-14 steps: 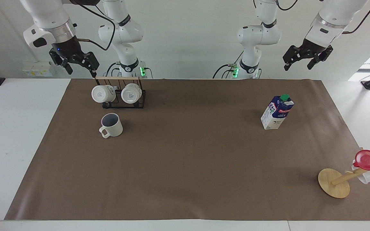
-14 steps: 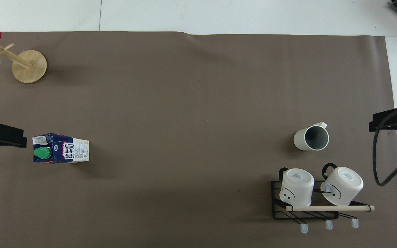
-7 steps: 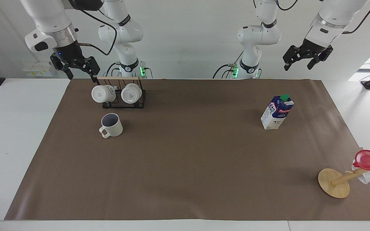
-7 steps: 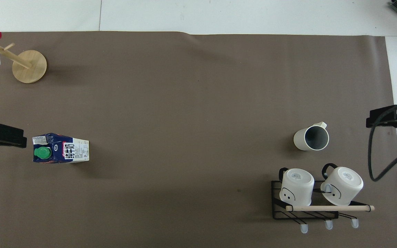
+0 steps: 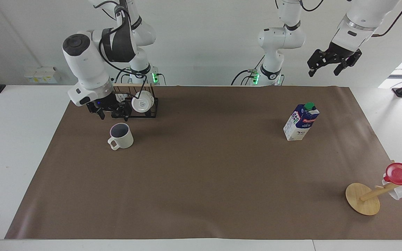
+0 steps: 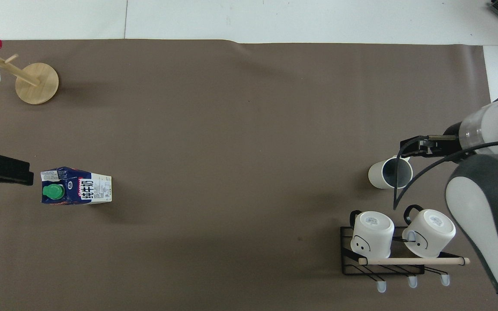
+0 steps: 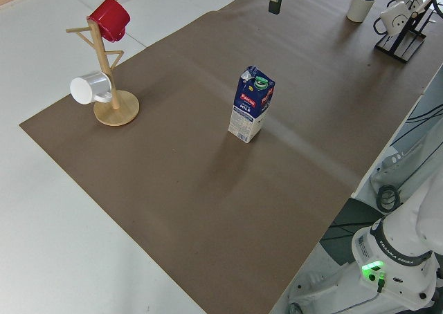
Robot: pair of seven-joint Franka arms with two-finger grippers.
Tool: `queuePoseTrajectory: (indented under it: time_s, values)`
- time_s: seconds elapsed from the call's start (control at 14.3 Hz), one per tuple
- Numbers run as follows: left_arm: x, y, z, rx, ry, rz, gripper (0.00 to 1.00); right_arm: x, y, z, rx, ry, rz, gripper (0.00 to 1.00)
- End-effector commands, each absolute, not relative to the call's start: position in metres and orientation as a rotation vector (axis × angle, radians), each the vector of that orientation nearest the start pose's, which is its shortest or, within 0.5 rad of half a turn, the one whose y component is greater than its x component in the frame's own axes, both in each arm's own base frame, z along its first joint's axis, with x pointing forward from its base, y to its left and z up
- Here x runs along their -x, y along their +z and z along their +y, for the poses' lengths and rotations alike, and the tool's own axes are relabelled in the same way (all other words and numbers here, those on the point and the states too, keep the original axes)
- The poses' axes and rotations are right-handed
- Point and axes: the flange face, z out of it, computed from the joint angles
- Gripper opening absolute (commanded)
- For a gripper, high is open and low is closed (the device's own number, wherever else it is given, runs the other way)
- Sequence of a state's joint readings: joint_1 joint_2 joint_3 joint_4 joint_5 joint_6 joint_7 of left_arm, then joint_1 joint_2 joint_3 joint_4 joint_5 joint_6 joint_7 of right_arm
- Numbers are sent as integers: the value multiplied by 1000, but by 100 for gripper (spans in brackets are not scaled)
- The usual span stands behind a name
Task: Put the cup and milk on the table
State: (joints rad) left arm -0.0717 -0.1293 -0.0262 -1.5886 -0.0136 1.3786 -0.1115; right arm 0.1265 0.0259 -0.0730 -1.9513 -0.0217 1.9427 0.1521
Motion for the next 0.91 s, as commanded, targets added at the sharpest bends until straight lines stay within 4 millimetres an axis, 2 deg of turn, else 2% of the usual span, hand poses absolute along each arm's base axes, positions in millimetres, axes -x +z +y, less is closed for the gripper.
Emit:
queuePoseTrajectory:
  time_s: [0.0, 0.07, 0.28, 0.84]
  values:
    - [-486, 671, -49, 3149, 138, -21, 100, -551, 432, 29, 3139, 26, 165, 100]
    - [-486, 671, -49, 3149, 138, -21, 100, -550, 426, 31, 3135, 34, 178, 100]
    - [-486, 672, -49, 3149, 135, -21, 100, -551, 388, 34, 3124, 65, 189, 100]
    - [-486, 671, -49, 3149, 138, -21, 100, -558, 346, 30, 3126, 52, 201, 100]
